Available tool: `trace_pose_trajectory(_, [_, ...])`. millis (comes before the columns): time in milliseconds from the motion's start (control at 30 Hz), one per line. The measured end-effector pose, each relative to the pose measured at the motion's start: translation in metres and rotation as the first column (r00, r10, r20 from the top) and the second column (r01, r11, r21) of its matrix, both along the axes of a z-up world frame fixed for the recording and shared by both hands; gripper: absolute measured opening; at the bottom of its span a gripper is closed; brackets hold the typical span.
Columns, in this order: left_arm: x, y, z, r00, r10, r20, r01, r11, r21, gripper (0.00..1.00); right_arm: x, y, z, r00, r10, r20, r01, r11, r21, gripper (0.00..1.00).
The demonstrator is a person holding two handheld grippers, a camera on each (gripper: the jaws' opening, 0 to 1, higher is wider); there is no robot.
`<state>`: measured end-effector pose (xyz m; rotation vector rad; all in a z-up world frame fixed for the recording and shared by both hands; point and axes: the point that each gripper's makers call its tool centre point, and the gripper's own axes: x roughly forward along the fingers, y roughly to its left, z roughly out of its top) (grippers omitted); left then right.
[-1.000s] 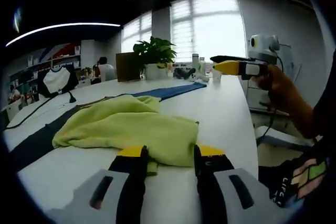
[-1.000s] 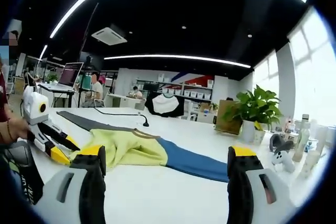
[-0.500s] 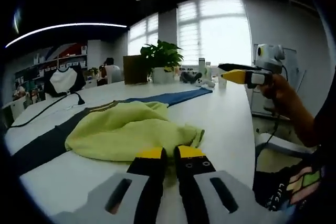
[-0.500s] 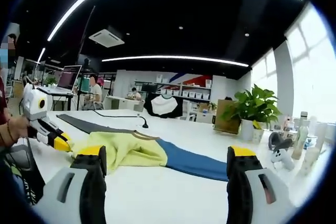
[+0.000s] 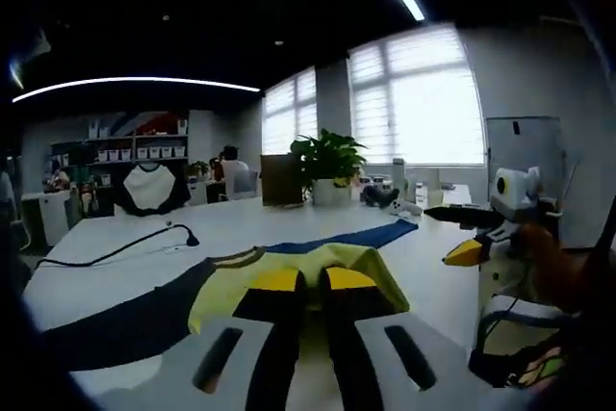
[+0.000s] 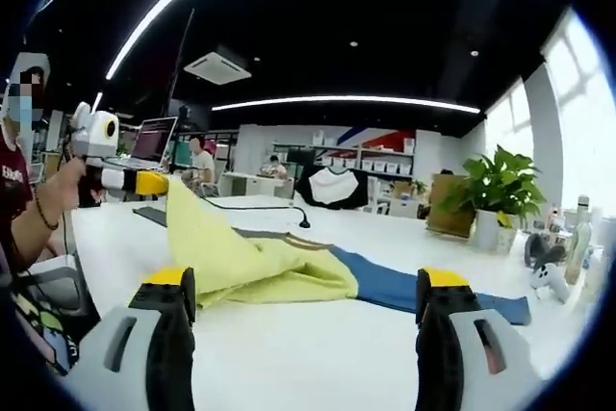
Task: Fold the garment on the visible template until the final outline fits inside the template.
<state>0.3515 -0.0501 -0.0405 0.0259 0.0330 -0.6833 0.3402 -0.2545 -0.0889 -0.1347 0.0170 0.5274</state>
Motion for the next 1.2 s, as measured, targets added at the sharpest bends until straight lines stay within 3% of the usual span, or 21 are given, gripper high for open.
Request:
trace_pose_trajectory(167, [0.004,0.009,0.019,1.0,0.026,0.008,-0.026,0.999,-0.028,0.07,-0.006,0.038,-0.015,0.995,0.079,-0.054,-0.079,0.997,0.003,0.96])
trace_pose_trajectory(300, [0.009,0.011,0.028,0.999,0.037,0.002,-0.037,0.999,-0.022,0.08,-0.017,0.078,-0.035,0.976,0.18,-0.121,-0.186,0.982,-0.036,0.9])
trace_pose_trajectory(467, [0.02,0.021,0.045,0.997,0.07,0.016,-0.069,0.997,-0.029,0.08,-0.021,0.111,-0.049,0.957,0.229,-0.179,-0.24,0.97,-0.039,0.76])
trace_pose_trajectory(567, [0.03,0.029,0.051,0.994,0.098,0.039,-0.098,0.995,-0.01,0.08,-0.016,0.12,-0.057,0.951,0.227,-0.212,-0.245,0.967,-0.064,0.71])
trace_pose_trajectory(767, [0.045,0.041,0.059,0.991,0.132,0.036,-0.132,0.991,-0.001,0.08,-0.013,0.141,-0.065,0.93,0.263,-0.258,-0.289,0.955,-0.067,0.54])
trace_pose_trajectory(867, [0.053,0.05,0.06,0.988,0.156,0.012,-0.156,0.987,-0.025,0.08,-0.014,0.148,-0.072,0.911,0.277,-0.307,-0.307,0.95,-0.052,0.5])
trace_pose_trajectory(1100, [0.064,0.074,0.058,0.974,0.224,-0.016,-0.225,0.972,-0.063,0.08,-0.001,0.153,-0.081,0.904,0.25,-0.348,-0.303,0.947,-0.107,0.43])
trace_pose_trajectory(1200, [0.066,0.079,0.06,0.971,0.238,0.0,-0.237,0.97,-0.052,0.08,0.001,0.157,-0.081,0.903,0.253,-0.348,-0.313,0.941,-0.129,0.38])
